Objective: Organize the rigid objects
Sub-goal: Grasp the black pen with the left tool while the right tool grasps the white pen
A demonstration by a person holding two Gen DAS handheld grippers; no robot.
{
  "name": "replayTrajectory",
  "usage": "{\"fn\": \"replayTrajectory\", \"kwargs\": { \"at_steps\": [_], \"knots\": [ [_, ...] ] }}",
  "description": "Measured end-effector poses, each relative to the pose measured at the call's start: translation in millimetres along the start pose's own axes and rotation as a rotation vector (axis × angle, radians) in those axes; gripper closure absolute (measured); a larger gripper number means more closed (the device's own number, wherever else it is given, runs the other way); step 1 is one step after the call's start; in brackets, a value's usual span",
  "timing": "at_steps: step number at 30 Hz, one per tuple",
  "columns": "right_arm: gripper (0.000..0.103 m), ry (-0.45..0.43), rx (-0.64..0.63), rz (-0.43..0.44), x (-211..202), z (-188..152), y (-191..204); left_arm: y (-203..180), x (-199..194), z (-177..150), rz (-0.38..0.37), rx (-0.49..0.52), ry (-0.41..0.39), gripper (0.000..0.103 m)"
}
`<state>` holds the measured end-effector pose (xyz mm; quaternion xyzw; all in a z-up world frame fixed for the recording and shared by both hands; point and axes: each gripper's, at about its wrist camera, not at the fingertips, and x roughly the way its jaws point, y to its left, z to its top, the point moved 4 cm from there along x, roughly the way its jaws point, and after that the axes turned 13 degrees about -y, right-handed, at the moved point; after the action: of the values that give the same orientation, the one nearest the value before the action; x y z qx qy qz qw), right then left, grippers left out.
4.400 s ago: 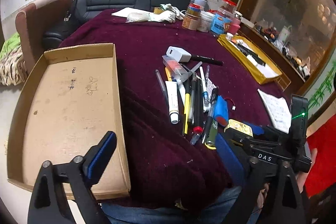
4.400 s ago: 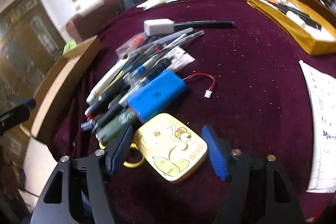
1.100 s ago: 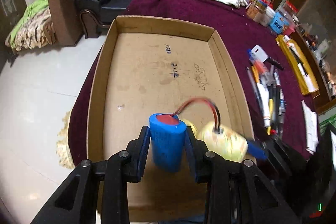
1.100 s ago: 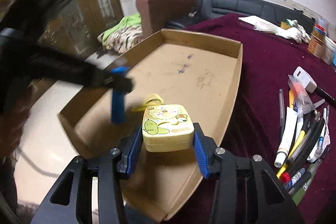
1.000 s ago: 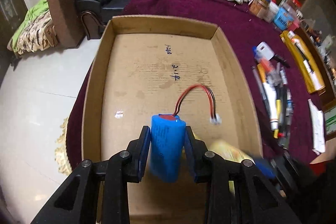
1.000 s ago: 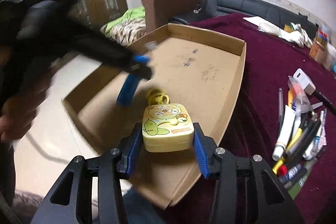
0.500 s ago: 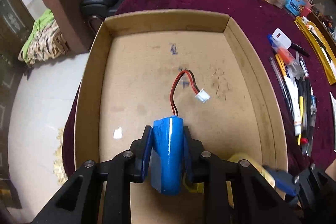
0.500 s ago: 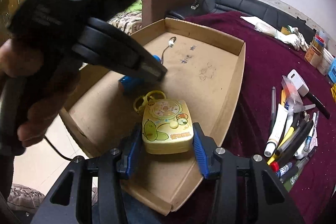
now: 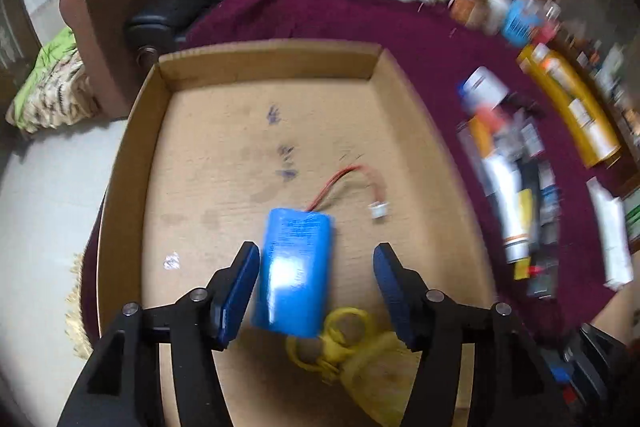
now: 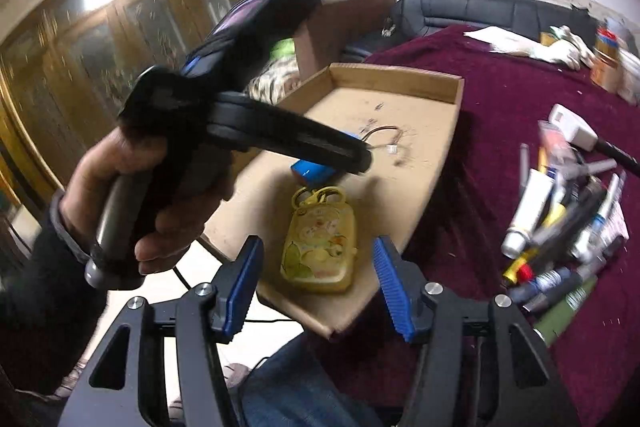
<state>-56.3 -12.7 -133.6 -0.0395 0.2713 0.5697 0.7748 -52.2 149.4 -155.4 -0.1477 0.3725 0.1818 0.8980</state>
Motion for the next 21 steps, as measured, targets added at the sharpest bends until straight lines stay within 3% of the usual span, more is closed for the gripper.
{"fn": "replayTrajectory", "kwargs": {
  "at_steps": [3, 6, 8, 12, 16, 21],
  "knots": [
    [0.041, -0.042, 0.079, -0.062, -26, 1, -31, -15, -33, 0, -0.020, -0.044, -0.127, 0.024],
    [0.041, -0.062, 0.226, -0.153, -51, -4, -80, -44, -57, -11, -0.073, -0.061, -0.198, 0.022],
    [0.043, -0.069, 0.320, -0.220, -66, -12, -111, -64, -64, -17, -0.103, -0.040, -0.213, 0.022],
    [0.056, -0.024, 0.477, -0.326, -79, -31, -164, -108, -66, -27, -0.192, 0.031, -0.205, 0.022],
    [0.066, 0.031, 0.486, -0.385, -65, -35, -175, -125, -66, -32, -0.185, 0.103, -0.201, 0.022],
    [0.067, 0.096, 0.461, -0.467, -41, -27, -172, -125, -66, -36, -0.187, 0.092, -0.194, 0.022]
  ]
}}
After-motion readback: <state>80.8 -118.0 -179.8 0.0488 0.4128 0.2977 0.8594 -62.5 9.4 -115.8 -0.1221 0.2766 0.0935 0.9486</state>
